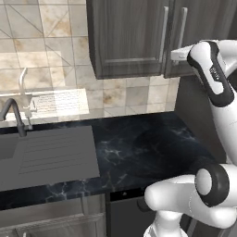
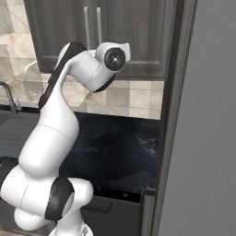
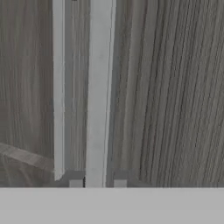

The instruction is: Open the cabinet and move the ladle to the pot. Then close the cabinet.

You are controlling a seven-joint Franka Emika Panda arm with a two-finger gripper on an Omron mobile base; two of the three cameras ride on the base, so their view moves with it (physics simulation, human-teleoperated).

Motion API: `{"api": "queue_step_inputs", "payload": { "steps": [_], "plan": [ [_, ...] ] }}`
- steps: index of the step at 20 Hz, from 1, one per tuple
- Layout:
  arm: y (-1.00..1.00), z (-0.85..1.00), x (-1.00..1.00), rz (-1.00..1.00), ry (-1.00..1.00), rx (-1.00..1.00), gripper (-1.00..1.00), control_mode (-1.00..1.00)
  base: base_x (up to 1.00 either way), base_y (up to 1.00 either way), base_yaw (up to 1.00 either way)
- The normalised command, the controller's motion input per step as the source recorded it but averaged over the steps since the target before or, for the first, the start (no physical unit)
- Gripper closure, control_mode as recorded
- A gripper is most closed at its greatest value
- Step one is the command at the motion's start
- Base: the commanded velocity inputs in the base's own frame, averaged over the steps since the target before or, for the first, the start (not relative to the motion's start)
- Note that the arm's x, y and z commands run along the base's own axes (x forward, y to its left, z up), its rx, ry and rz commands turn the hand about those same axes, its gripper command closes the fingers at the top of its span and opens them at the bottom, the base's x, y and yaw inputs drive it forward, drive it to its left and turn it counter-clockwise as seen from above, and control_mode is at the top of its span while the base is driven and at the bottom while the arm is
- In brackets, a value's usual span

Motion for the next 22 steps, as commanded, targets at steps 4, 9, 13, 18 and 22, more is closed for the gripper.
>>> {"api": "queue_step_inputs", "payload": {
  "steps": [4, 9, 13, 18, 22],
  "plan": [
    [-0.41, 0.0, -0.62, 0.01, -0.32, -0.39, 1.0, -1.0, 0.0, 0.0, 0.0],
    [-0.41, 0.0, -0.41, -0.02, -0.23, -0.4, 1.0, -1.0, 0.0, 0.0, 0.0],
    [-0.81, 0.0, 0.0, -0.18, -0.02, -0.27, 1.0, -1.0, 0.0, 0.0, 0.0],
    [-1.0, 0.0, 0.29, -0.21, 0.09, -0.1, 1.0, -1.0, 0.0, 0.0, 0.0],
    [-1.0, 0.0, 0.27, -0.23, 0.13, -0.01, 1.0, -1.0, 0.0, 0.0, 0.0]
  ]
}}
